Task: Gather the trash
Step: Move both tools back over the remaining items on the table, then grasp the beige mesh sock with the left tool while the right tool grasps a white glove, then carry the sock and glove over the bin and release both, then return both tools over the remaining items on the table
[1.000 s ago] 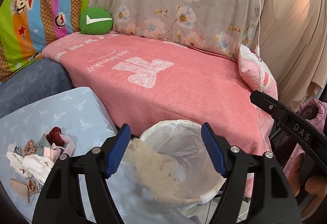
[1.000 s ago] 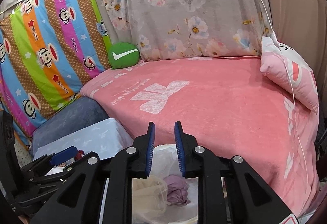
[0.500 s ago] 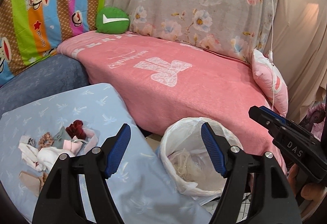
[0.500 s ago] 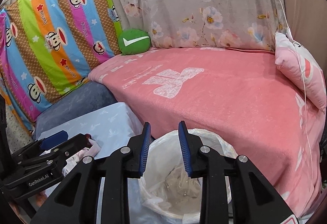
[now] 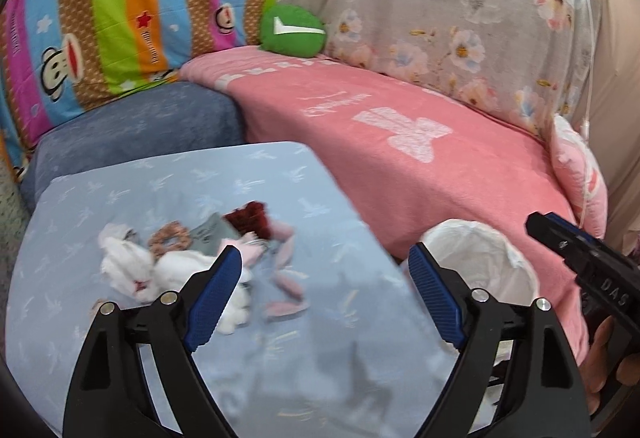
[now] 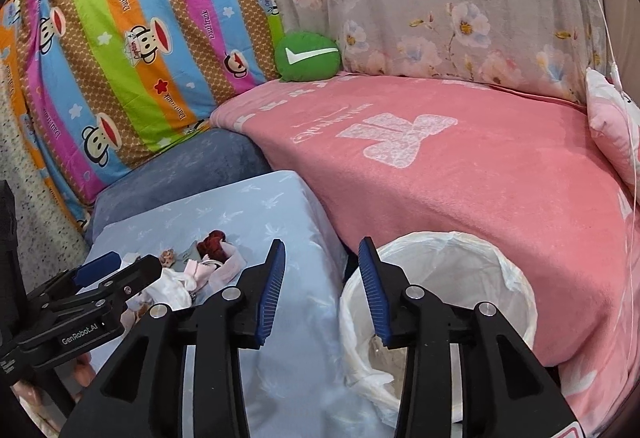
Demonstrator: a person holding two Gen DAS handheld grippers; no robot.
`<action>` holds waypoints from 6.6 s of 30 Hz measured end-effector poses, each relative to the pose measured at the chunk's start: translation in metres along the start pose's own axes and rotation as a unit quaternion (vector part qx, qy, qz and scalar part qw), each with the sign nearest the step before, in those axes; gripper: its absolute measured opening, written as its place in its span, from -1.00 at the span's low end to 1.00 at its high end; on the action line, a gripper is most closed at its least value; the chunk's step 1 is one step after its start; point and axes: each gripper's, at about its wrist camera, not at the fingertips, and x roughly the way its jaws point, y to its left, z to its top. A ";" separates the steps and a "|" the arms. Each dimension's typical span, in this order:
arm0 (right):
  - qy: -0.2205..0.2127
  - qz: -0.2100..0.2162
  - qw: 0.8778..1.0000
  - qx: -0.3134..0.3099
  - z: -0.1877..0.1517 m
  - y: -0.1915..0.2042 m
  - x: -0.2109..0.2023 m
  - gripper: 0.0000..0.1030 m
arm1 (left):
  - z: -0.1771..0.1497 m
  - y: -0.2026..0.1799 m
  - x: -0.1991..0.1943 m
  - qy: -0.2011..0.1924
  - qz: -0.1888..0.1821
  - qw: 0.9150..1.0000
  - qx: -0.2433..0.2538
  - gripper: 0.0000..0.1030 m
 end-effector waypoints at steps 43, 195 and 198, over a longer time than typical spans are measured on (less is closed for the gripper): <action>0.134 0.076 0.983 -0.100 -0.068 0.218 0.163 -0.06 | -0.074 0.202 0.028 0.102 0.012 0.983 -0.155 -0.63; 0.102 0.058 0.993 -0.026 -0.052 0.116 0.115 -0.01 | -0.032 0.179 0.048 0.089 0.090 0.981 -0.148 0.74; 0.110 0.065 0.991 -0.037 -0.054 0.133 0.127 -0.01 | -0.030 0.196 0.057 0.092 0.086 0.977 -0.170 0.74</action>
